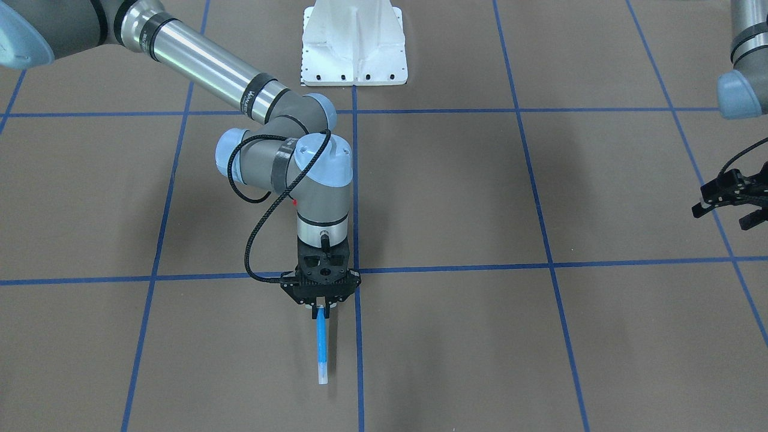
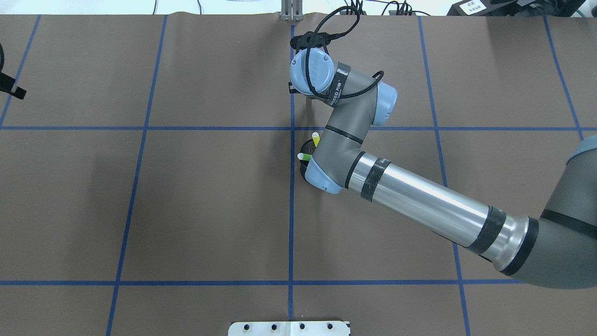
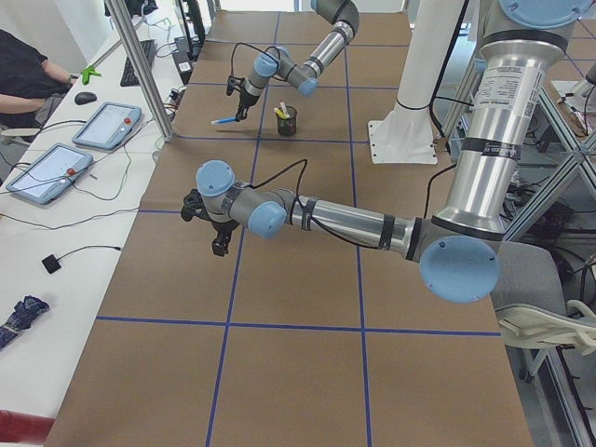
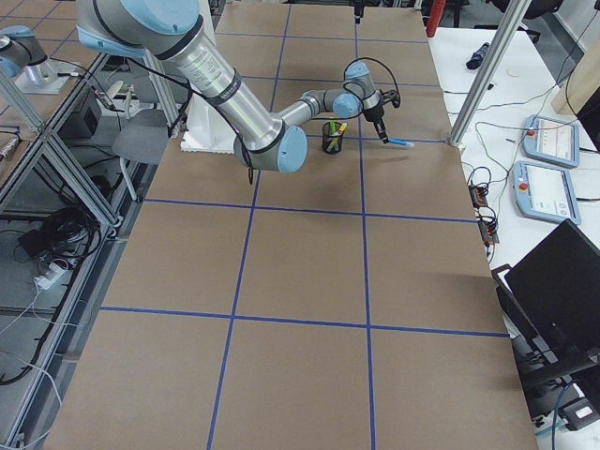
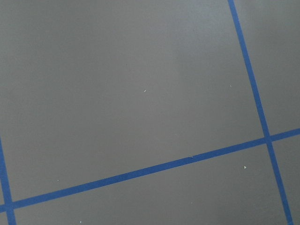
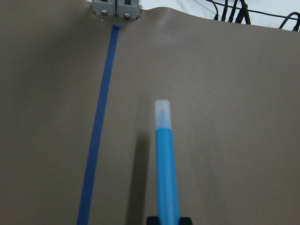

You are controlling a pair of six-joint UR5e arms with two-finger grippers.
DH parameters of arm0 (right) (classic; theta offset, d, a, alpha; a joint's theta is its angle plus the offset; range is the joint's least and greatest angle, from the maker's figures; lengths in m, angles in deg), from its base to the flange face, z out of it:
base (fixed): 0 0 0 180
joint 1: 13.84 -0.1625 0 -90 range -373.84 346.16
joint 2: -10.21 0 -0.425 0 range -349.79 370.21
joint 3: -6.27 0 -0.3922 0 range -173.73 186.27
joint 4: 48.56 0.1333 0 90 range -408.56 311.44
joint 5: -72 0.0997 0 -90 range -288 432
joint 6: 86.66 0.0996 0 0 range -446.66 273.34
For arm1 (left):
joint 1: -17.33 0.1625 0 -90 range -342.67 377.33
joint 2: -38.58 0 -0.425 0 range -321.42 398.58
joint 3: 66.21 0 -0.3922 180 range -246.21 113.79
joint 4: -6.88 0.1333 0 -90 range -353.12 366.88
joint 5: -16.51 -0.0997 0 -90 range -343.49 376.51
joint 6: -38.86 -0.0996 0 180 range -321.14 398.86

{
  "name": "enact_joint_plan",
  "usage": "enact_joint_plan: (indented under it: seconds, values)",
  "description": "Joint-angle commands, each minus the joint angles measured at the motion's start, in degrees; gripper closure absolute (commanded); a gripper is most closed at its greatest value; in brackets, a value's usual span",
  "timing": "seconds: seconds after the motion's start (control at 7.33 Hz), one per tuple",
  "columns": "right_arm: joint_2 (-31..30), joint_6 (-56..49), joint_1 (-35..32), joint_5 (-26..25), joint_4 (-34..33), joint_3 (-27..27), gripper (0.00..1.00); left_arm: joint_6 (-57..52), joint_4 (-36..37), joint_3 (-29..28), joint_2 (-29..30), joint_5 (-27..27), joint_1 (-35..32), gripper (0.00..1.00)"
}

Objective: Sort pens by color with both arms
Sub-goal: 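Place the blue marker on the table beyond the cup and release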

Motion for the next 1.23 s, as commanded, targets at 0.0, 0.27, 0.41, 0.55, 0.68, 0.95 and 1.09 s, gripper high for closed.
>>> enact_joint_plan:
  seconds: [0.0, 0.27, 0.41, 0.55, 0.68, 0.95, 1.09]
  values:
    - [0.00, 0.07, 0.25, -0.11, 0.76, -0.06, 0.94, 0.00, -0.02, -0.14, 0.04, 0.00, 0.00, 0.00]
    - [-0.53, 0.77, 0.25, 0.41, 4.01, 0.20, 0.01, 0.00, -0.02, -0.31, 0.13, 0.00, 0.00, 0.00]
    - [-0.27, 0.77, -0.45, 2.85, 4.10, 0.55, 0.01, 0.09, 0.07, -0.40, 0.65, 0.00, 0.00, 0.00]
    - [0.34, 0.77, -3.85, 9.58, 4.02, 1.34, 0.01, 0.44, 0.16, -0.40, 1.96, 0.00, 0.00, 0.00]
    - [0.35, -0.01, -7.88, 16.78, 3.67, 2.48, 0.01, 0.70, 0.86, -0.40, 4.59, 0.35, 0.00, 0.00]
    - [-0.35, -2.11, -16.06, 29.10, 1.66, 3.02, 0.01, 7.88, 1.57, 0.56, 11.35, 0.53, 2.01, 0.00]
    - [-0.53, -3.43, -19.14, 32.64, -1.75, 3.89, 0.01, 11.48, 1.57, 0.91, 15.12, -0.08, 6.81, 0.00]
